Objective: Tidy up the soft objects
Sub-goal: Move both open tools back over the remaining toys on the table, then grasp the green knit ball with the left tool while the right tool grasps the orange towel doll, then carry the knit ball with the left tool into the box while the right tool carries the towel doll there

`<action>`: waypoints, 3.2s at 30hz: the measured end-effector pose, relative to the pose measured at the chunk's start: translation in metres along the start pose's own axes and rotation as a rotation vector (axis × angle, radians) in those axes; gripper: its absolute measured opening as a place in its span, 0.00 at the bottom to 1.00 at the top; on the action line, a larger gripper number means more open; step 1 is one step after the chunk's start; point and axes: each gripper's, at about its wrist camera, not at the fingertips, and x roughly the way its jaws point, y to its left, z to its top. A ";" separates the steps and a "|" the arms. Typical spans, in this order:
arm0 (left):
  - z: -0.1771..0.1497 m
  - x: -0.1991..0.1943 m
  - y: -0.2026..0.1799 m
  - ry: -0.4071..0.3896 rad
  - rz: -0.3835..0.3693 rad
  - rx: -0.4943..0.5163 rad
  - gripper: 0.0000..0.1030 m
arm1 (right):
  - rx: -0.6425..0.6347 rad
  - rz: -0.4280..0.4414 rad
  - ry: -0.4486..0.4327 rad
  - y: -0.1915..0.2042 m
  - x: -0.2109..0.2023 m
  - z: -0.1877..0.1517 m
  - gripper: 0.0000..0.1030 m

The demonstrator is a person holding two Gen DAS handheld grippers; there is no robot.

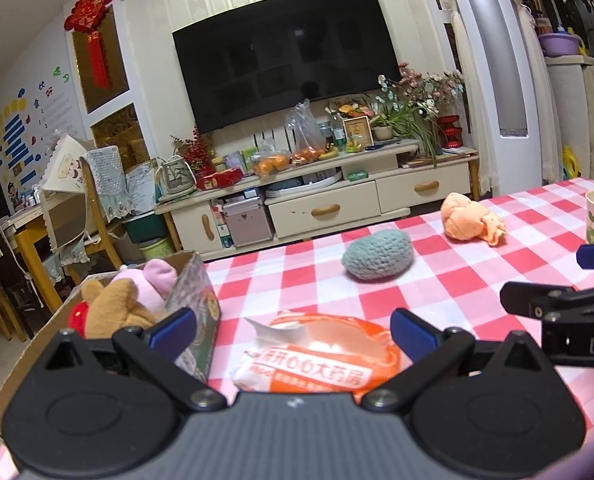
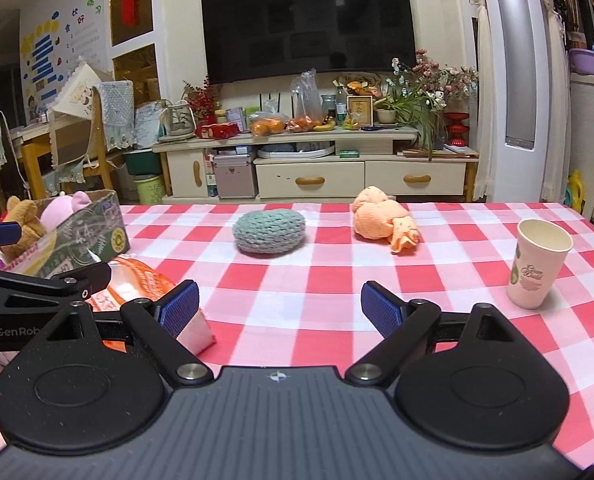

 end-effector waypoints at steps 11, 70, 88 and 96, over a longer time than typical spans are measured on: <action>-0.001 0.004 -0.035 0.020 -0.025 0.056 0.99 | 0.055 -0.038 0.011 -0.027 0.004 -0.004 1.00; 0.075 0.287 -0.093 0.440 -0.182 -0.074 0.85 | 0.159 -0.033 0.133 -0.119 0.274 0.058 1.00; 0.086 0.229 -0.085 0.378 -0.242 -0.139 0.71 | 0.142 -0.093 0.083 -0.112 0.234 0.043 0.91; 0.085 0.182 -0.072 0.339 -0.275 -0.160 0.71 | 0.144 -0.122 0.093 -0.106 0.197 0.025 0.89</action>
